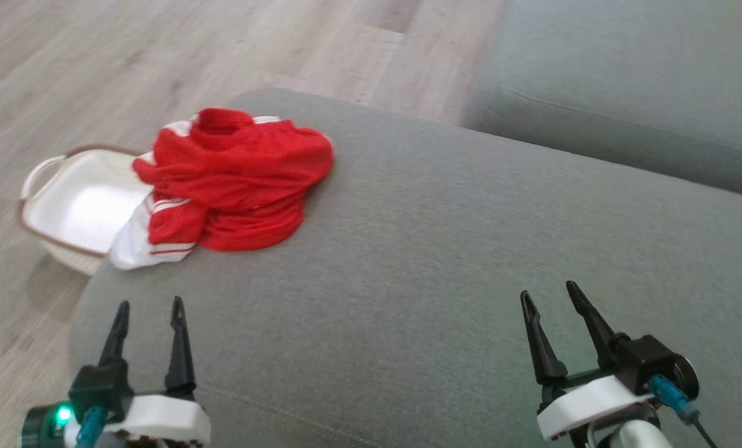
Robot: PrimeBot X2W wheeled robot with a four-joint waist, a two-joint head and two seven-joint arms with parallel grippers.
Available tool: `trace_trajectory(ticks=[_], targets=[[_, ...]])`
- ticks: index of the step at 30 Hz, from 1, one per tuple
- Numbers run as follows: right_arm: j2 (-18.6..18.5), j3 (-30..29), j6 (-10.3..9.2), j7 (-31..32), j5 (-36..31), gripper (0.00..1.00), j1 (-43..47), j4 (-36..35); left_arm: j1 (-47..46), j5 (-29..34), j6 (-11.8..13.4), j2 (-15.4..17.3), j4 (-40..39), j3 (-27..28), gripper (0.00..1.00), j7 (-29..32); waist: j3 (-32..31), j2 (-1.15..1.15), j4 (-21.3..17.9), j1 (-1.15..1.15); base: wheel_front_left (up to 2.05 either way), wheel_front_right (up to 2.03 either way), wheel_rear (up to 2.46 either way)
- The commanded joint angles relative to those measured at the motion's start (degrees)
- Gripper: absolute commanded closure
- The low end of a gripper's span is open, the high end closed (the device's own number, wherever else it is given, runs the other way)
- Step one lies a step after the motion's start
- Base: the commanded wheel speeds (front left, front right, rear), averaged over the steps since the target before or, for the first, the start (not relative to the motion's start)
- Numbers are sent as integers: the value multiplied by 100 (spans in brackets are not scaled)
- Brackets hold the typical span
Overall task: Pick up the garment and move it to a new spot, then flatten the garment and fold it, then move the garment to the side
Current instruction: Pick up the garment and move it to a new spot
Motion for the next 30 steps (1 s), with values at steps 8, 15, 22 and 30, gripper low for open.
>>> trace_trajectory(ticks=[8,15,22,30], targets=[[-23,202,-4,-76,-89,0,-143,-127,-237,200,227,268,-229,511,0,-70,59,0,209,0,0,0,0],[-41,139,-4,-76,-326,0,-249,-123,-936,326,75,715,-479,504,0,-70,466,0,-50,0,0,0,0],[-441,97,-4,-76,-469,0,-523,-209,-2839,464,-449,1262,-330,118,0,-70,1240,0,-389,0,0,0,0],[-924,5,-4,-76,-492,0,-906,-431,-5270,608,-705,1425,1247,-269,0,-60,2107,0,-743,0,0,0,0]])
